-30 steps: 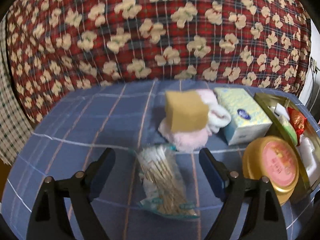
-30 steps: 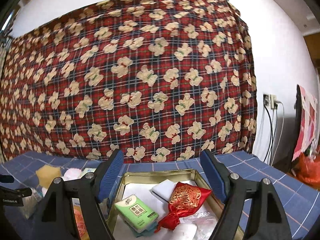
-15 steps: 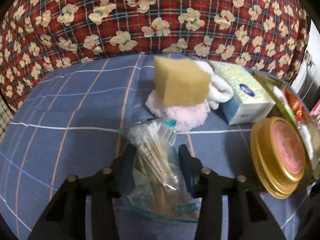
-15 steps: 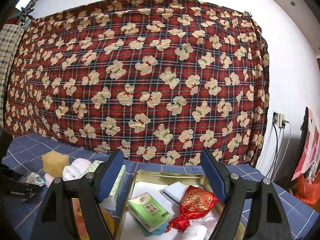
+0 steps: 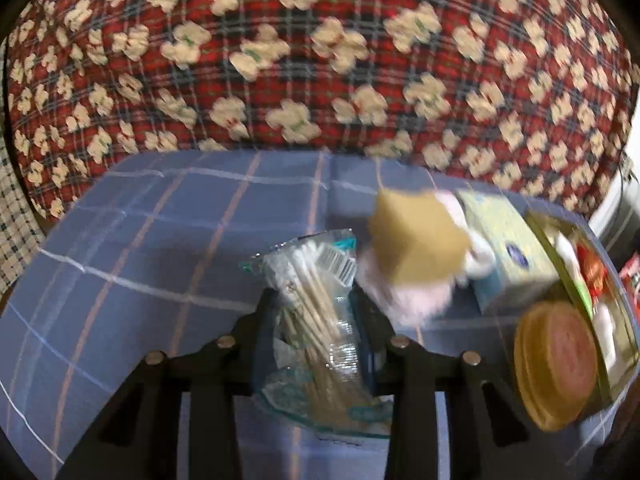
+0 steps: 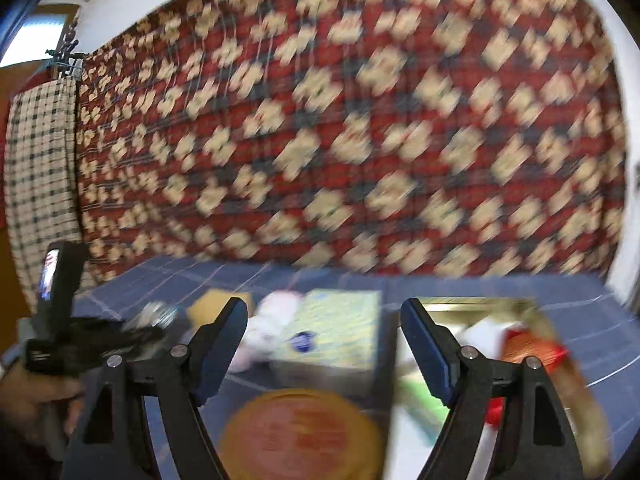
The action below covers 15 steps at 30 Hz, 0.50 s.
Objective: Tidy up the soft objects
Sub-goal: 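Grasp the cotton-swab bag with the left tool while the right tool grasps the yellow sponge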
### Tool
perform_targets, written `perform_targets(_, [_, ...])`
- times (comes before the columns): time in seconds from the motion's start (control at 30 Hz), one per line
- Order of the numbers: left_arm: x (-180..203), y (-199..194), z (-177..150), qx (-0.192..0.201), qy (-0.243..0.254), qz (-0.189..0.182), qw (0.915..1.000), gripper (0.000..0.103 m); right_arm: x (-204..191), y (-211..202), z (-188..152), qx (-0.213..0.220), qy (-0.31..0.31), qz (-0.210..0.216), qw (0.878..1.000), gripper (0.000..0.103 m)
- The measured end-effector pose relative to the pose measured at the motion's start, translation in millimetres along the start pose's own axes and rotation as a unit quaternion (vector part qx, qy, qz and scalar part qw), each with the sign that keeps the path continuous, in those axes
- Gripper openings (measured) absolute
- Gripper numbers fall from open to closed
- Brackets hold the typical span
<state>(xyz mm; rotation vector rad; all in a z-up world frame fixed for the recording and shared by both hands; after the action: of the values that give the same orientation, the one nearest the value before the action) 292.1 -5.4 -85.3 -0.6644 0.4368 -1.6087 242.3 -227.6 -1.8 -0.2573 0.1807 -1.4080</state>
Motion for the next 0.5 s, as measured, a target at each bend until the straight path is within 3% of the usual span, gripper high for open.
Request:
perform_targets(0.1, [-12, 12, 12, 0.004, -0.012, 0.007, 0.9999, 0.035, -25, 24, -1, -0.048, 0.005, 0.046, 0.998, 0.081])
perform_targets(0.2, [-21, 25, 15, 0.003, -0.024, 0.005, 0.9997, 0.035, -50, 49, -1, -0.091, -0.005, 0.064, 0.994, 0.081])
perform_targets(0.27, [-24, 24, 14, 0.006, -0.030, -0.007, 0.9995, 0.035, -64, 65, -1, -0.113, -0.010, 0.063, 0.992, 0.081])
perform_targets(0.37, [-28, 23, 14, 0.011, -0.018, 0.019, 0.9996, 0.035, -82, 92, -4, -0.145, -0.004, 0.069, 0.987, 0.081])
perform_targets(0.5, [-33, 24, 13, 0.006, -0.034, 0.009, 0.9994, 0.035, -99, 116, -10, -0.175, 0.002, 0.072, 0.982, 0.081])
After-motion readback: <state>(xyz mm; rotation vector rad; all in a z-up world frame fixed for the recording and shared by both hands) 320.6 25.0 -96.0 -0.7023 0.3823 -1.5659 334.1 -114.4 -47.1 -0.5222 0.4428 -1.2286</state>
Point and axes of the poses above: each gripper's, at about its wrist camera, not at the fingertips, and y roughly the way its jaws point, x to its right, z to its top, the point moved 6 cm from there along y, roughly the way its jaws point, and after that the axes turned 6 degrees about -z, right-handed, at the moved point
